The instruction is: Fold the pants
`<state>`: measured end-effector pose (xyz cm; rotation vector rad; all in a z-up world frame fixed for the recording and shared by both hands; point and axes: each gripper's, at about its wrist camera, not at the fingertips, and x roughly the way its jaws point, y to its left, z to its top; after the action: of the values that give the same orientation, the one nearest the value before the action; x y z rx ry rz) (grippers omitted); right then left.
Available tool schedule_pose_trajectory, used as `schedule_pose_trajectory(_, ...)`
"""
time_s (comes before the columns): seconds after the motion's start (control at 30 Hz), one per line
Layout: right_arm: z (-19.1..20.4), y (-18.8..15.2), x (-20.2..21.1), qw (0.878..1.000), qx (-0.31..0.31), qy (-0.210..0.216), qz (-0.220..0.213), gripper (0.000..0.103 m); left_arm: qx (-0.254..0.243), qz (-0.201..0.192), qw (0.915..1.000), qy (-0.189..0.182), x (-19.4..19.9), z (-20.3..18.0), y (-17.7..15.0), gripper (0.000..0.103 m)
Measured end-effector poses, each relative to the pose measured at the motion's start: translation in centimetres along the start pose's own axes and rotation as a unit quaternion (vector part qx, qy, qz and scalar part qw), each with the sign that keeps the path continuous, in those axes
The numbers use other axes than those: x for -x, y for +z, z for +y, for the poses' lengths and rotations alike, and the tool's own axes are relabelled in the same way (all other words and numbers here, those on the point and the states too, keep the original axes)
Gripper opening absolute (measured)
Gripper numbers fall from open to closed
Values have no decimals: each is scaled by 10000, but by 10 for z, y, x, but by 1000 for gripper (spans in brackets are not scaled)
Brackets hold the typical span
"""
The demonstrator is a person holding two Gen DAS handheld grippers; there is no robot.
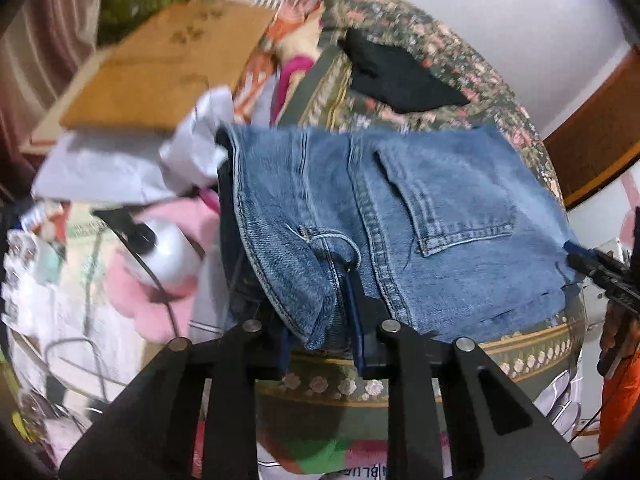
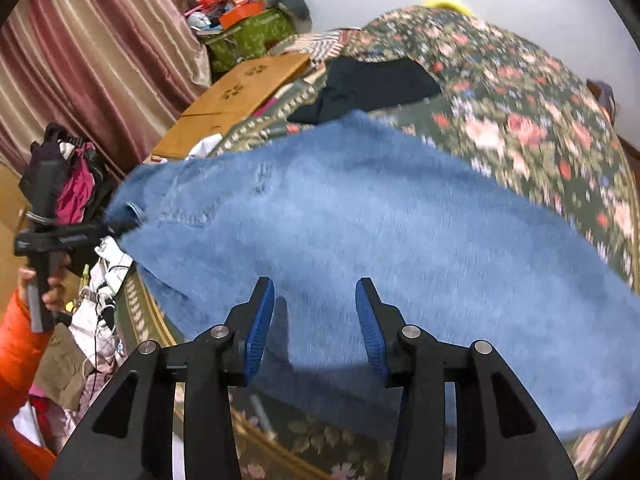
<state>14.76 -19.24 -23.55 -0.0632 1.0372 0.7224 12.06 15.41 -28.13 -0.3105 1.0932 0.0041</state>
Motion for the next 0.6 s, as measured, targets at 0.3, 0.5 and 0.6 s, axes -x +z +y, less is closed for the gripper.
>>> schedule_pose_trajectory(0.3,-12,-33,2,9997,-231,17,59,39,-146,273,9985,447,-28,12,-26,32)
schedule_pose_trajectory(0.5,-22,-44,19,9993,-376,44,42,38,-365,-33,9950,926,-13,7,-29,52)
schedule_pose_trajectory(0.6,-38,-53,36,9985,-478,-270,-57,39,-550,-96,9907,1243,2,-2,-22,58)
